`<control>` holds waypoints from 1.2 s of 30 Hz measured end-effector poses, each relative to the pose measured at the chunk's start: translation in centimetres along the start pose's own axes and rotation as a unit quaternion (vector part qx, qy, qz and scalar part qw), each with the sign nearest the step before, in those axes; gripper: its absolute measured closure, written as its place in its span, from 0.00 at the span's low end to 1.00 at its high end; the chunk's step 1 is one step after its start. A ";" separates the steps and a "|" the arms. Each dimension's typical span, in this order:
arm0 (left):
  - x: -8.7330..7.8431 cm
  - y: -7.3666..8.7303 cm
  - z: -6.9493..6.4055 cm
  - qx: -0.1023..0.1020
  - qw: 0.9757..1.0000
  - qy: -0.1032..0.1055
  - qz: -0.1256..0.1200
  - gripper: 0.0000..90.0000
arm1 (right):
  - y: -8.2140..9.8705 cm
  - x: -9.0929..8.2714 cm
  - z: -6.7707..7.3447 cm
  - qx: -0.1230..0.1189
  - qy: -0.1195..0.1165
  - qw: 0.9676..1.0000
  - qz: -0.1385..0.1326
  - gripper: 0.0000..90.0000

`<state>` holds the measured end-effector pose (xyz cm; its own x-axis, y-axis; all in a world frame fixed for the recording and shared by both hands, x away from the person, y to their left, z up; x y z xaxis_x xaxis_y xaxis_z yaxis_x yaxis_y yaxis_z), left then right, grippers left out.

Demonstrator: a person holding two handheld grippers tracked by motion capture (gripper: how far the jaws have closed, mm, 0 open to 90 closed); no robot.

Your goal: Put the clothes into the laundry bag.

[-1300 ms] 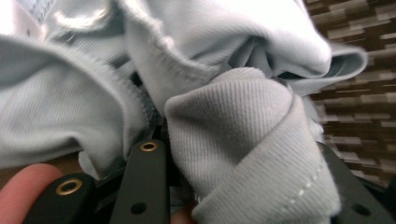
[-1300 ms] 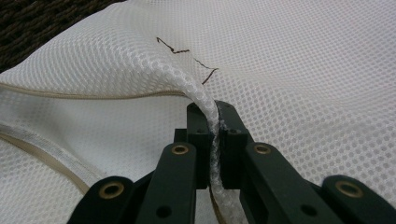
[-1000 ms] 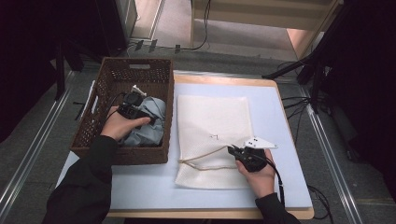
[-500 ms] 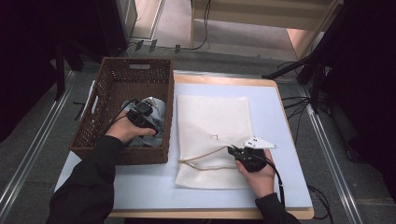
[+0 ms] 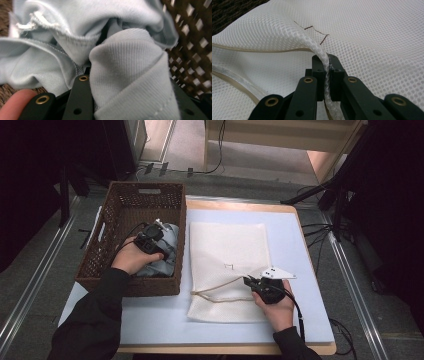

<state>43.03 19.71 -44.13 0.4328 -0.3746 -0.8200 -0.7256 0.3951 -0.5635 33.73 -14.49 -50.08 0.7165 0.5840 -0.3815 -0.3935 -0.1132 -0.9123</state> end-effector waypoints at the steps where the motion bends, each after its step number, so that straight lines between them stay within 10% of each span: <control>1: -0.3 -0.3 0.1 -0.009 1.000 0.002 -0.017 0.74 | 0.0 0.0 0.0 0.000 0.000 1.000 0.000 0.96; 13: -3.9 -1.9 -1.2 -0.003 0.992 0.018 -0.124 0.74 | -0.1 0.0 0.0 0.001 0.000 1.000 -0.001 0.96; 24: -7.0 -2.7 -3.1 -0.023 0.985 0.037 -0.169 0.74 | 0.0 0.1 0.1 0.000 0.000 1.000 -0.001 0.96; 36: -7.2 -3.6 -10.1 0.020 0.982 0.082 -0.170 0.74 | 0.0 0.2 0.1 -0.002 -0.002 1.000 0.000 0.96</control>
<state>37.10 12.55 -35.22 0.5513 -0.6194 -0.5589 -0.5310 0.2561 -0.8077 33.75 -14.30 -50.14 0.7138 0.5872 -0.3817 -0.3917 -0.1171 -0.9126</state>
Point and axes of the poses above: each handheld gripper's, and its own axes: x roughly forward along the jaws, y roughly out of its underside, z roughly to its left, the point moved 5 cm from there along x, roughly forward along the jaws, and after that the axes turned 12 degrees about -z, right-handed, at the moved point
